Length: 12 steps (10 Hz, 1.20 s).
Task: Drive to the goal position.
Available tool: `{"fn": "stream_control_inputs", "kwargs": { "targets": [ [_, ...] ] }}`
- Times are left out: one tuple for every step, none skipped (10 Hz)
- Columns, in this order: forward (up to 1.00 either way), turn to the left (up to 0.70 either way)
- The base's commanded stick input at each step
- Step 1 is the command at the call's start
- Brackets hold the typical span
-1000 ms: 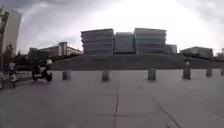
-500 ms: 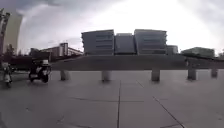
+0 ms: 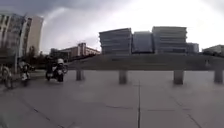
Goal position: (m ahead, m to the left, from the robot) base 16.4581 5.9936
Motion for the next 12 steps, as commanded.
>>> {"fn": "stream_control_inputs", "kwargs": {
  "targets": [
    [0.85,0.12],
    [0.85,0.08],
    [0.85,0.04],
    [0.85,0.00],
    [0.85,0.00],
    [0.85,0.00],
    [0.85,0.00],
    [0.85,0.00],
    [0.85,0.00],
    [0.85,0.00],
    [0.85,0.00],
    [0.85,0.00]
  ]
}}
